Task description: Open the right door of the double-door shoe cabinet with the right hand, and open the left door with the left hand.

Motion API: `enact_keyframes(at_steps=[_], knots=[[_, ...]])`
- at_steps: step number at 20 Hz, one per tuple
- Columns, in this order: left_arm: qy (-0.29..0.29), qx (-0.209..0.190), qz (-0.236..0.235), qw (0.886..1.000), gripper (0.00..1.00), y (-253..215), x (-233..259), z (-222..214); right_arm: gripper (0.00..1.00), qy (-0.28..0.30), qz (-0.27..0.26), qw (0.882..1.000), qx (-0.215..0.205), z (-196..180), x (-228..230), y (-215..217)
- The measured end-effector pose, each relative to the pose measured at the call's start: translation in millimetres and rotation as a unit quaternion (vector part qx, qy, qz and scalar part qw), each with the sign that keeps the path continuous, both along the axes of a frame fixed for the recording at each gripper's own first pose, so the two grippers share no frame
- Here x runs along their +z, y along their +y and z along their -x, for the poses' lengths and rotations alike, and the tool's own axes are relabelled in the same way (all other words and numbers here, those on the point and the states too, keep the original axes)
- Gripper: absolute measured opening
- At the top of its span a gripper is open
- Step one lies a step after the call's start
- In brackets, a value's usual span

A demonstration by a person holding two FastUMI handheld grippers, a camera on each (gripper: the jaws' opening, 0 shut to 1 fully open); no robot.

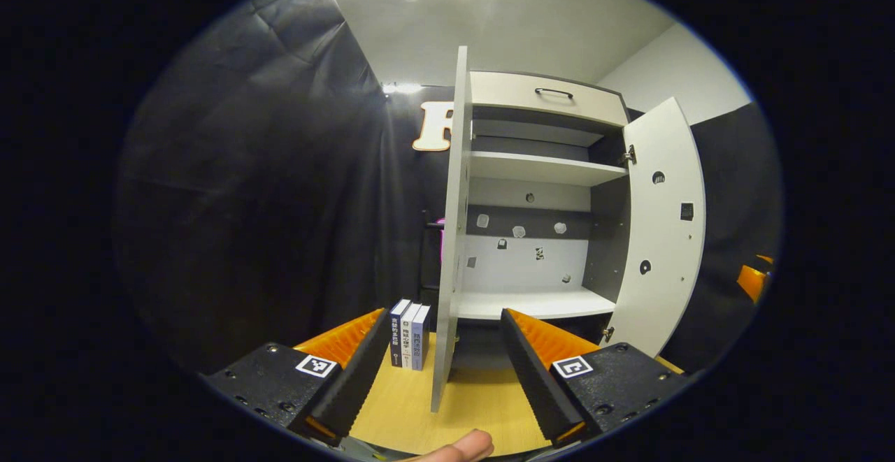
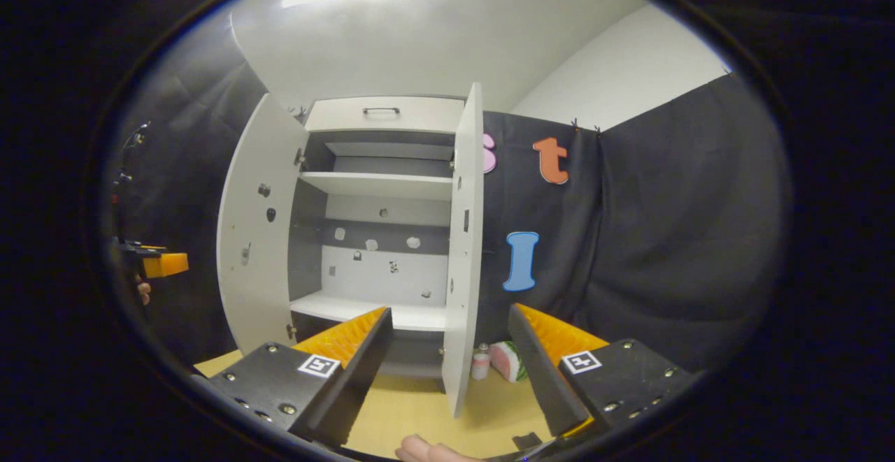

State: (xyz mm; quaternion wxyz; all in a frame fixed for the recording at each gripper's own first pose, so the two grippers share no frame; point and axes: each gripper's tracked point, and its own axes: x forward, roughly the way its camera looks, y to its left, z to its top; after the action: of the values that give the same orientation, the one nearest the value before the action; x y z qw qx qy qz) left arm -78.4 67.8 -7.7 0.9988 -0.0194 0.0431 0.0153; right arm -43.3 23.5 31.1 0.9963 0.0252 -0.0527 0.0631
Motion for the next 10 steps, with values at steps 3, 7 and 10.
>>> enact_keyframes(at_steps=[3, 7, 10], knots=[[0.001, 0.014, -0.018, 1.000, 0.92, -3.5, -0.5, 10.0, 1.00, 0.019, -0.010, 1.000, 0.003, -3.7, -4.2, -2.7], [-0.002, -0.011, -0.010, 1.000, 0.96, -26.7, -4.7, 20.7, 0.96, 0.043, -0.015, 0.999, 0.010, -15.3, -15.7, -5.3], [-0.018, -0.014, -0.015, 1.000, 0.97, -36.2, 0.6, 25.2, 0.99, 0.059, -0.018, 0.998, 0.013, -23.1, -25.8, -3.2]])
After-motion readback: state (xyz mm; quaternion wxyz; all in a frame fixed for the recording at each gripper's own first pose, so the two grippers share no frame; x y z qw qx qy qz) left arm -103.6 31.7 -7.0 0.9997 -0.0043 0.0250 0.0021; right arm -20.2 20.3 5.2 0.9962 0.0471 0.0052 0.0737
